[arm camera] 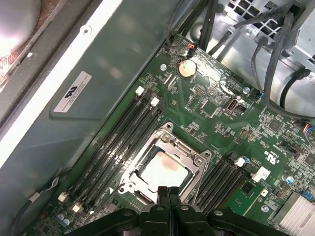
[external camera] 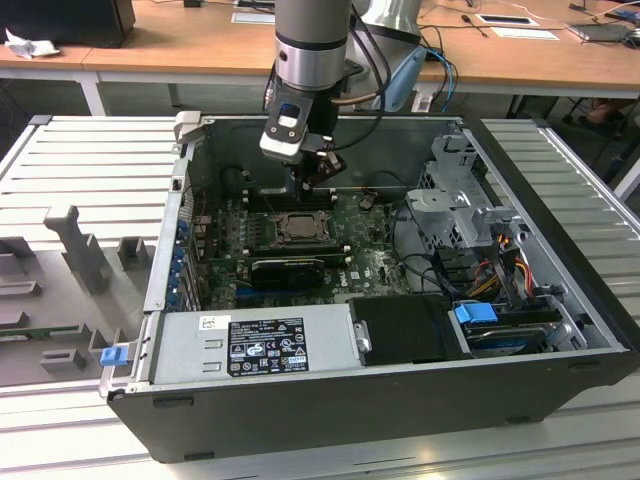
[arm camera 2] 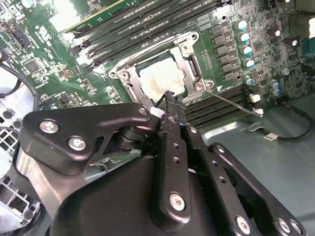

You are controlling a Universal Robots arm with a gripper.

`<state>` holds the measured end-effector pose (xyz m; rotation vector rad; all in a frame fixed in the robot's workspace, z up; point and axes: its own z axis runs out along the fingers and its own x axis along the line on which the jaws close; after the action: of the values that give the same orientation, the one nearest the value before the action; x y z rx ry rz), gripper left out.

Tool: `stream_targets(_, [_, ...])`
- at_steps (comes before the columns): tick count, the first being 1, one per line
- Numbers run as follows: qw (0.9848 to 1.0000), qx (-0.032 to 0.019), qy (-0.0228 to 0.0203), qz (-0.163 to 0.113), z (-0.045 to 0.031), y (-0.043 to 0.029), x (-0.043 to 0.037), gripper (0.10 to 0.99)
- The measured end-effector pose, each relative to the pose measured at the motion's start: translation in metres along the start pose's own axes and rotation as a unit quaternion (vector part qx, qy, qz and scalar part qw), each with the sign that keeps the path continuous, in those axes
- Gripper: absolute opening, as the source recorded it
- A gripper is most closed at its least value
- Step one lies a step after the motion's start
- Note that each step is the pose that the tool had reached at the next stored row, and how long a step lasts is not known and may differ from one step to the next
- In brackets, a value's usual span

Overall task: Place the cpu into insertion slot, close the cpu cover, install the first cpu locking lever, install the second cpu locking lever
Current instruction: 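Install the first cpu locking lever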

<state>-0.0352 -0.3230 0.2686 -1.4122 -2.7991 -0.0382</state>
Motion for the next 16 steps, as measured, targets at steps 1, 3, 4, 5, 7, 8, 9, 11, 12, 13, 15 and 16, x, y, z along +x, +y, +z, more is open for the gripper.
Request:
stream_targets(1, [1.0, 0.0001, 0.0, -0.003, 0.0, 0.0, 0.0, 0.106])
stream_targets(3, [0.9999, 0.0002, 0.0002, -0.011, 0.0, 0.0, 0.0, 0.106])
stream_targets(4, [0.9999, 0.0002, 0.0002, -0.014, 0.0, 0.0, 0.0, 0.106])
stream_targets(5, [0.9999, 0.0003, 0.0003, -0.016, 0.0, 0.0, 0.0, 0.106])
stream_targets(7, [0.9995, 0.0005, 0.0006, -0.031, 0.0, 0.0, 0.0, 0.106])
stream_targets(8, [0.9992, 0.0007, 0.0007, -0.04, 0.0001, 0.0, 0.0, 0.106])
stream_targets(9, [0.9988, 0.0008, 0.0009, -0.048, 0.0001, 0.0, 0.0, 0.106])
stream_targets(11, [0.9977, 0.0011, 0.0013, -0.067, 0.0002, 0.0, 0.0, 0.106])
stream_targets(12, [0.9968, 0.0013, 0.0015, -0.08, 0.0004, 0.0, 0.0, 0.106])
stream_targets(13, [0.9961, 0.0015, 0.0017, -0.089, 0.0004, 0.0, 0.0, 0.106])
stream_targets(15, [0.9942, 0.0018, 0.002, -0.107, 0.0004, 0.0, 0.0, 0.106])
stream_targets(16, [0.9932, 0.0019, 0.0022, -0.116, 0.0005, 0.0, 0.0, 0.106])
